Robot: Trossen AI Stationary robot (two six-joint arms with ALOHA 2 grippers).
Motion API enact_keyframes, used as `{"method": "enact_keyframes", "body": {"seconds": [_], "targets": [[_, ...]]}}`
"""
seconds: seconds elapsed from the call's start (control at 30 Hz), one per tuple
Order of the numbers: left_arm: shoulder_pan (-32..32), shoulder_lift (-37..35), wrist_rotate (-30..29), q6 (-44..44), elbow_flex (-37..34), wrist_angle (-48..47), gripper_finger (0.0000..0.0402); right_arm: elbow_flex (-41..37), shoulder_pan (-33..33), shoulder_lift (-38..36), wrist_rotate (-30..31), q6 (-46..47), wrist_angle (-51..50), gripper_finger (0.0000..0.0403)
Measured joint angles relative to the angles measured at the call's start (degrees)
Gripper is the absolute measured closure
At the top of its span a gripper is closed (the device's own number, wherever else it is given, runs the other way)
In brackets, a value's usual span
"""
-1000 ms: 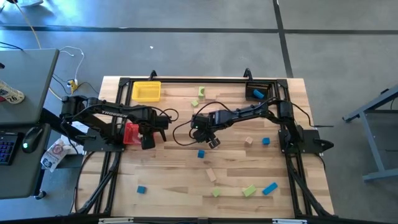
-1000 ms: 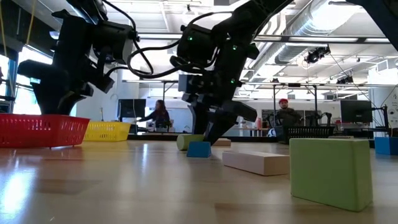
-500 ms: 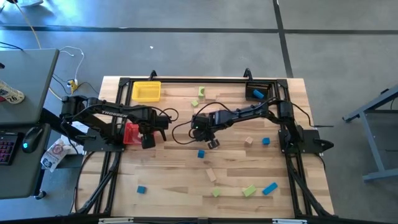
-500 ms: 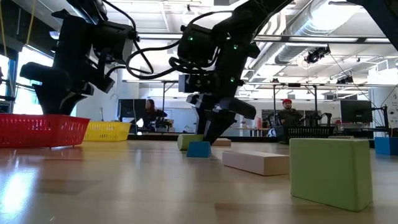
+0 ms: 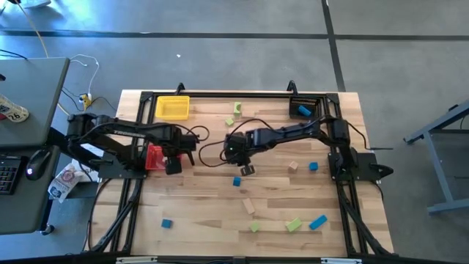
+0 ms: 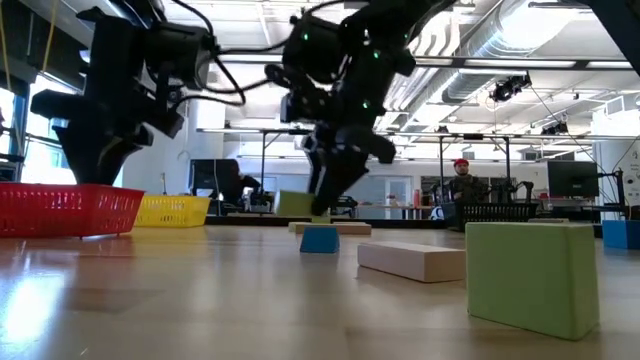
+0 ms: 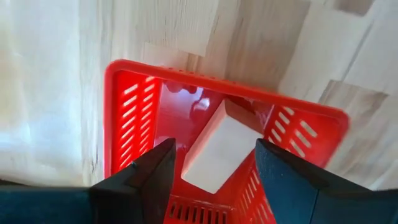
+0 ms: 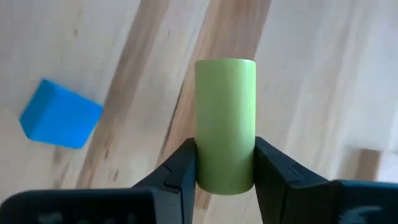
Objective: Sort & place blocks by color
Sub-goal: Put the green block into the yellow bin
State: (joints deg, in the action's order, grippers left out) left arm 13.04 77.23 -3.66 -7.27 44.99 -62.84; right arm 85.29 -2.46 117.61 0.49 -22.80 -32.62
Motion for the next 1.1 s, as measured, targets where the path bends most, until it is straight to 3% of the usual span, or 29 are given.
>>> {"method": "enact_keyframes", "body": {"seconds": [0.23, 0.5, 0.7, 1.1], "targets": [[0.00, -6.90, -0.04, 0.00, 0.15, 1.02, 0.0197, 3.78, 0.06, -0.93, -0.06, 3.32, 0.59, 0.0306], [-0.09, -13.05, -0.20, 4.19, 0.22, 17.93, 0.0196, 8.73, 0.24, -0.93, 0.13, 3.93, 3.25, 0.0305], [-0.09, -13.96, -0.19, 8.32, 0.22, 27.27, 0.0199, 12.07, 0.24, -0.93, 0.13, 4.43, 3.79, 0.0304], [-0.11, -13.92, 1.13, 10.43, 0.20, 36.10, 0.0199, 16.60, 0.24, -0.93, 3.19, 6.84, 2.53, 0.0304]]}}
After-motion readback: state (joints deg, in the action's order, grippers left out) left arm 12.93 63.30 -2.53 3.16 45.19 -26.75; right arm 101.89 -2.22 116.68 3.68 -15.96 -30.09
